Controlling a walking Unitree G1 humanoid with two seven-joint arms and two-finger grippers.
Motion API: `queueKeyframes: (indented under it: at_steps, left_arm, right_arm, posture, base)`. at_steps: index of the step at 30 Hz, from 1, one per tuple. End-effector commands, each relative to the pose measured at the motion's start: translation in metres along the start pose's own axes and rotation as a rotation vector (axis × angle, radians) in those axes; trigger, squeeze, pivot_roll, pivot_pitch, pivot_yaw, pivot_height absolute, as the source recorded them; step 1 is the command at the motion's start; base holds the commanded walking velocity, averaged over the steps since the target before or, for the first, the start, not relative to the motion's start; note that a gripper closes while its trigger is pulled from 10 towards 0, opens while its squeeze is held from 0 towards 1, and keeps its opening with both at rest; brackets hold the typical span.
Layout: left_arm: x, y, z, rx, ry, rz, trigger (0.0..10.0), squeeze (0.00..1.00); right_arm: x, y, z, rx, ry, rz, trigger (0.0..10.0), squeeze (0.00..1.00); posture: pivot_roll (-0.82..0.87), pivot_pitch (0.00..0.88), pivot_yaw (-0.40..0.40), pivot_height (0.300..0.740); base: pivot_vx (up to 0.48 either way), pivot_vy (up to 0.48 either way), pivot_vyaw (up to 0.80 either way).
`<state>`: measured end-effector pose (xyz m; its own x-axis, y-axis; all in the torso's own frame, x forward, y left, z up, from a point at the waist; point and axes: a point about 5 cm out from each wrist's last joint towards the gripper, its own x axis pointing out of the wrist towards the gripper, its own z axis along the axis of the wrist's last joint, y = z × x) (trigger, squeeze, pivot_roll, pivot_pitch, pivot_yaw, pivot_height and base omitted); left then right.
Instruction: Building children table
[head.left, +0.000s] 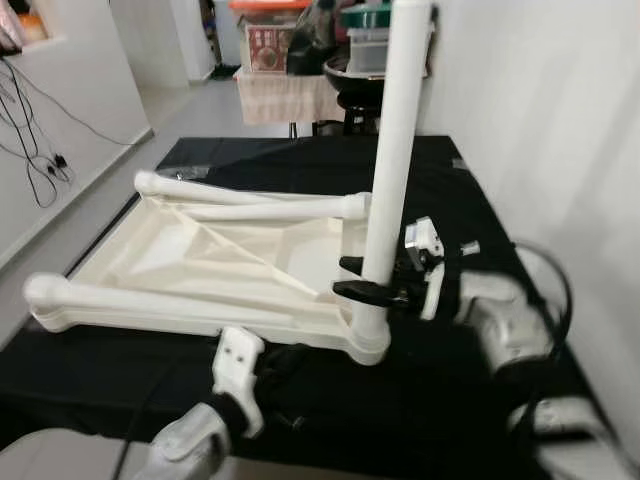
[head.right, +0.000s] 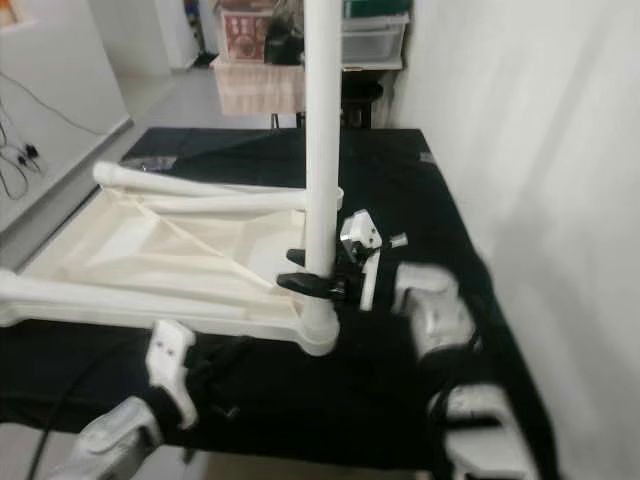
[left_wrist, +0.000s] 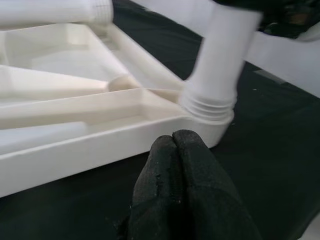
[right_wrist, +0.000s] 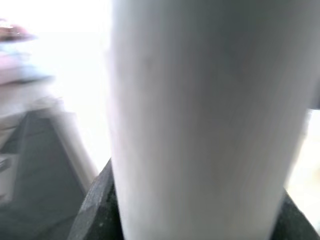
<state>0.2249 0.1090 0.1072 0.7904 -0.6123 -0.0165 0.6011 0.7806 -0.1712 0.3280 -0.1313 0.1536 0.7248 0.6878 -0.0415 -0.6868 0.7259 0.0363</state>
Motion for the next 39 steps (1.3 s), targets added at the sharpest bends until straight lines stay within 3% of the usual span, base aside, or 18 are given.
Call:
queueKeyframes:
  at_steps: [1, 2, 3, 4, 12, 13, 14, 15, 20, 21, 25, 26, 28, 29, 31, 33, 38, 39]
  left_arm:
    - [-0.003, 0.001, 0.001, 0.005, 0.006, -0.007, 10.0, 0.0]
    - [-0.003, 0.001, 0.002, 0.006, 0.005, -0.006, 10.0, 0.0]
    - [-0.003, 0.001, 0.002, 0.006, 0.005, -0.006, 10.0, 0.0]
    - [-0.003, 0.003, 0.001, 0.008, 0.009, -0.007, 10.0, 0.0]
    - [-0.002, 0.008, 0.001, 0.015, 0.01, 0.008, 10.0, 0.0]
    - [-0.002, 0.009, 0.001, 0.015, 0.009, 0.012, 10.0, 0.0]
    - [-0.001, 0.01, 0.001, 0.016, 0.009, 0.014, 10.0, 0.0]
    - [-0.001, 0.01, 0.001, 0.016, 0.011, 0.01, 10.0, 0.0]
    - [0.0, 0.01, 0.0, 0.013, 0.014, -0.001, 10.0, 0.0]
    - [0.0, 0.009, 0.0, 0.012, 0.014, -0.003, 10.0, 0.0]
    - [0.001, 0.009, 0.0, 0.013, 0.015, -0.005, 10.0, 0.0]
    - [0.001, 0.008, -0.001, 0.017, 0.016, -0.006, 10.0, 0.0]
    - [0.001, 0.008, -0.001, 0.017, 0.016, -0.006, 10.0, 0.0]
    - [0.001, 0.007, -0.001, 0.029, 0.017, -0.005, 10.0, 0.0]
    - [0.001, 0.007, -0.001, 0.029, 0.017, -0.005, 10.0, 0.0]
    - [-0.001, 0.004, -0.002, 0.048, 0.02, -0.004, 10.0, 0.0]
    - [-0.004, 0.0, -0.001, 0.068, 0.013, -0.007, 10.0, 0.0]
    - [-0.005, -0.001, -0.001, 0.083, 0.01, -0.008, 10.0, 0.0]
  right_arm:
    - [-0.019, 0.009, -0.041, 0.132, 0.186, -0.373, 0.0, 0.0]
    - [-0.026, 0.023, -0.049, 0.183, 0.215, -0.41, 0.0, 0.0]
    - [-0.026, 0.023, -0.049, 0.183, 0.215, -0.41, 0.0, 0.0]
    - [-0.022, 0.033, -0.049, 0.151, 0.207, -0.333, 0.0, 0.0]
    - [0.002, 0.025, -0.046, 0.08, 0.162, -0.277, 0.0, 0.0]
    - [0.004, 0.027, -0.043, 0.072, 0.161, -0.282, 3.5, 0.0]
    - [0.005, 0.028, -0.041, 0.065, 0.162, -0.288, 3.5, 0.0]
    - [0.008, 0.029, -0.039, 0.064, 0.15, -0.266, 10.0, 0.0]
    - [0.014, 0.035, -0.025, 0.053, 0.112, -0.163, 10.0, 0.0]
    - [0.016, 0.031, -0.014, 0.045, 0.068, -0.063, 10.0, 1.0]
    - [0.02, 0.016, 0.001, 0.032, 0.034, 0.068, 10.0, 1.0]
    - [0.021, 0.009, 0.007, 0.022, 0.028, 0.131, 10.0, 0.85]
    - [0.021, 0.009, 0.007, 0.022, 0.028, 0.131, 10.0, 0.85]
    - [0.021, -0.001, 0.016, -0.062, 0.054, 0.296, 10.0, 0.0]
    - [0.021, -0.001, 0.016, -0.062, 0.054, 0.296, 10.0, 0.0]
    - [0.017, -0.007, 0.016, -0.087, 0.124, 0.458, 10.0, 0.0]
    - [0.015, -0.018, 0.017, -0.063, 0.179, 0.5, 10.0, 0.0]
    - [0.015, -0.023, 0.017, -0.037, 0.189, 0.491, 6.7, 0.0]
  posture:
    - [-0.06, 0.0, 0.012, 0.74]
    - [-0.06, 0.0, 0.012, 0.74]
    - [-0.06, 0.0, 0.012, 0.74]
    - [-0.09, 0.0, 0.045, 0.74]
    - [-0.05, 0.0, 0.035, 0.74]
    - [-0.05, 0.0, 0.034, 0.74]
    - [-0.05, 0.0, 0.034, 0.74]
    - [-0.05, 0.0, 0.035, 0.74]
    - [-0.05, 0.0, 0.038, 0.74]
    - [-0.05, 0.0, 0.038, 0.74]
    - [-0.04, 0.0, 0.034, 0.74]
    - [-0.04, 0.0, 0.033, 0.74]
    - [-0.04, 0.0, 0.033, 0.74]
    - [-0.03, 0.0, 0.029, 0.74]
    - [-0.03, 0.0, 0.029, 0.74]
    - [-0.02, 0.0, 0.026, 0.74]
    - [-0.01, 0.0, 0.023, 0.74]
    - [-0.02, 0.0, 0.026, 0.74]
  base:
    - [0.0, 0.0, 0.0]
    - [0.0, 0.0, 0.0]
    - [0.0, 0.0, 0.0]
    - [0.0, 0.0, 0.0]
    - [0.0, 0.0, 0.0]
    - [0.0, 0.0, 0.0]
    - [0.0, 0.0, 0.0]
    - [0.0, 0.0, 0.0]
    - [0.0, 0.0, 0.0]
    - [0.0, 0.0, 0.0]
    - [0.0, 0.0, 0.0]
    - [0.0, 0.0, 0.0]
    - [0.0, 0.0, 0.0]
    - [0.0, 0.0, 0.0]
    - [0.0, 0.0, 0.0]
    - [0.0, 0.0, 0.0]
    - [0.0, 0.0, 0.0]
    - [0.0, 0.0, 0.0]
